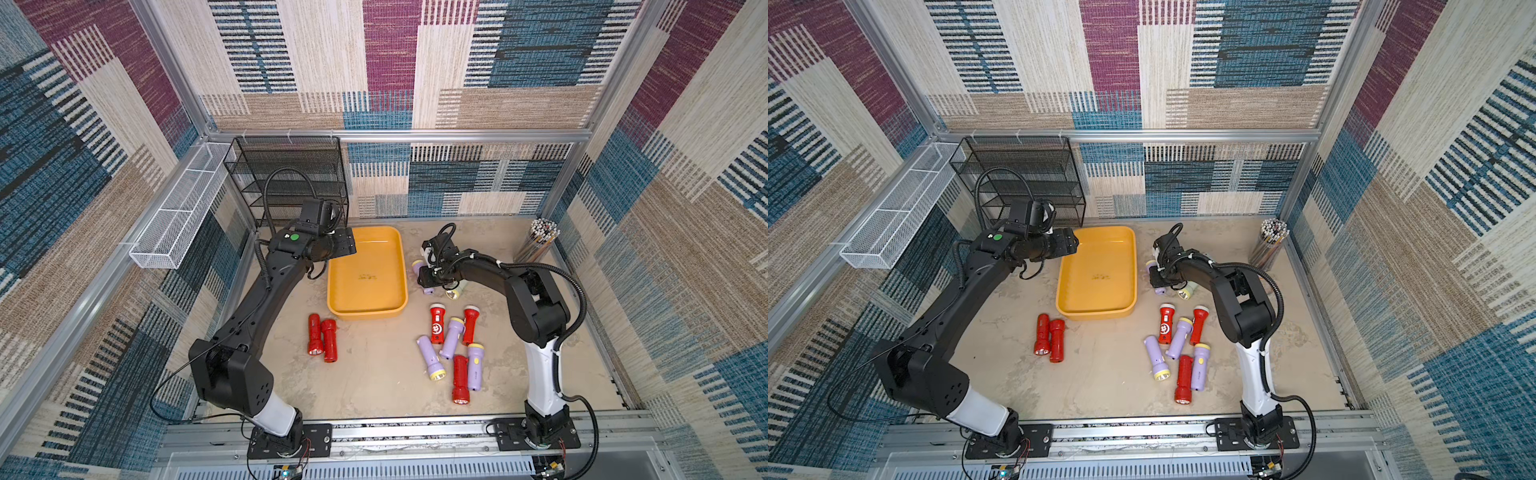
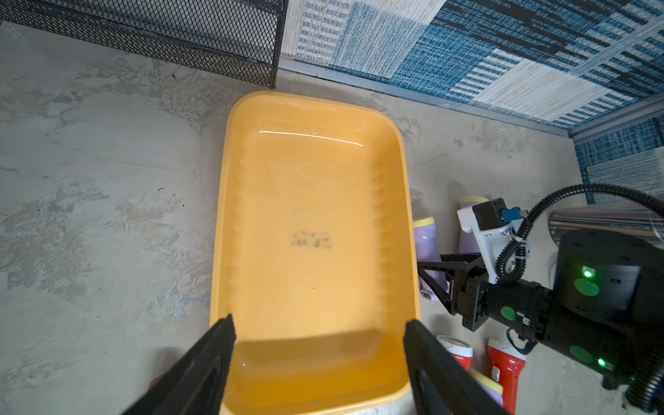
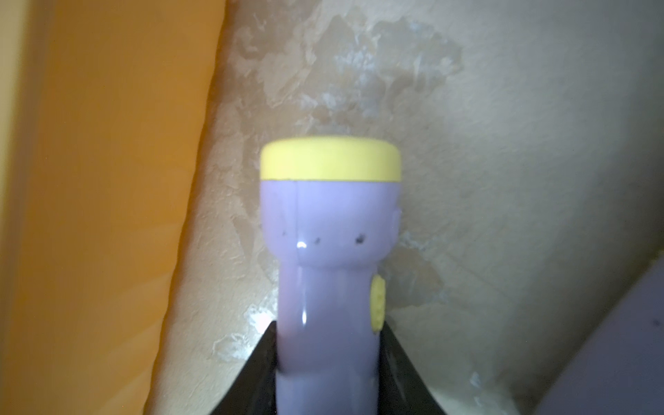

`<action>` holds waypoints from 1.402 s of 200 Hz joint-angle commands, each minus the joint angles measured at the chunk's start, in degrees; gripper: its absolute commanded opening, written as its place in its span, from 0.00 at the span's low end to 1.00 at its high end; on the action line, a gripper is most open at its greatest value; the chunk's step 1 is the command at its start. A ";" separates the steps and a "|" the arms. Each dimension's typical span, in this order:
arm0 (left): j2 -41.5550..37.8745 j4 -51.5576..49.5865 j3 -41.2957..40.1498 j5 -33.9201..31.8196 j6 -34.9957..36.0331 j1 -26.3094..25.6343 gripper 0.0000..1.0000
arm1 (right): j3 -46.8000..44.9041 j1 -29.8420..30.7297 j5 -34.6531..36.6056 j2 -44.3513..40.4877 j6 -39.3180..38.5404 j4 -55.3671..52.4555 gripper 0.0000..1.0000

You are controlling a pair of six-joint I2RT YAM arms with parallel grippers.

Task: Put the flashlights into the storage boxes
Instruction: Pick up the flashlight from the center of the board, then place the flashlight at the storage box.

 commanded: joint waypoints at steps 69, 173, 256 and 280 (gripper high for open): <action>1.67 -4.56 3.99 -4.80 3.57 0.17 0.76 | 5.22 0.10 3.39 -2.77 2.80 -6.26 0.30; 3.18 -7.08 6.63 -7.79 4.65 0.91 0.75 | 25.33 5.96 -0.16 -0.67 5.90 -15.78 0.32; 2.85 -7.29 4.17 -6.91 5.10 2.05 0.74 | 32.31 10.60 -4.39 8.59 7.96 -16.08 0.33; 2.43 -7.34 2.94 -6.70 5.10 2.14 0.74 | 38.60 10.54 -3.90 14.31 7.11 -16.63 0.33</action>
